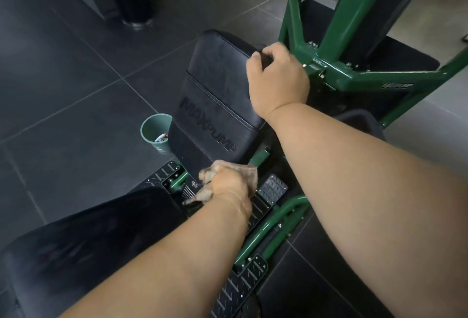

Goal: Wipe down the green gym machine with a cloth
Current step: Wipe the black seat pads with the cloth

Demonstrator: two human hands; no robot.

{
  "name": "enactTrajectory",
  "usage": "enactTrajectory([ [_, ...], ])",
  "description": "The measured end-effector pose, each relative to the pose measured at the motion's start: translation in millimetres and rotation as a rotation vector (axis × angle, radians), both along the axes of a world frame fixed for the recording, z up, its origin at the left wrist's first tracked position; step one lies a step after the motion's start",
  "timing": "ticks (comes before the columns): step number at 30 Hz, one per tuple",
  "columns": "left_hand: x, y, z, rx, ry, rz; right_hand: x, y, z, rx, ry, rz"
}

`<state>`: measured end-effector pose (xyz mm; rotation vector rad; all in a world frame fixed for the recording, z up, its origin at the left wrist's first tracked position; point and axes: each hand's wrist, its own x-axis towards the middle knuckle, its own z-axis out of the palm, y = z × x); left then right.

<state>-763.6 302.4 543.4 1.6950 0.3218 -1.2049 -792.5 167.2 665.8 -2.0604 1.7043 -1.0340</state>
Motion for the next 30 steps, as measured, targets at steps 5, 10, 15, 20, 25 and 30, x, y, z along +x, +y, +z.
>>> enactTrajectory([
  [5,-4,-30,31,-0.163,-0.667,-0.144,-3,1,2,0.013,-0.003,0.049],
  [10,5,-17,27,-0.398,-1.037,-0.398,-7,2,6,0.039,-0.017,0.084],
  [15,4,-18,23,-0.254,-1.32,-0.795,-10,0,9,0.11,-0.04,0.136],
  [20,6,-17,24,-0.188,-1.395,-0.846,-10,1,14,0.171,-0.047,0.153],
  [25,9,-15,12,-0.248,-1.503,-0.8,-9,1,15,0.196,-0.055,0.135],
  [30,9,-11,18,-0.183,-1.449,-0.859,-8,3,19,0.239,-0.035,0.159],
])
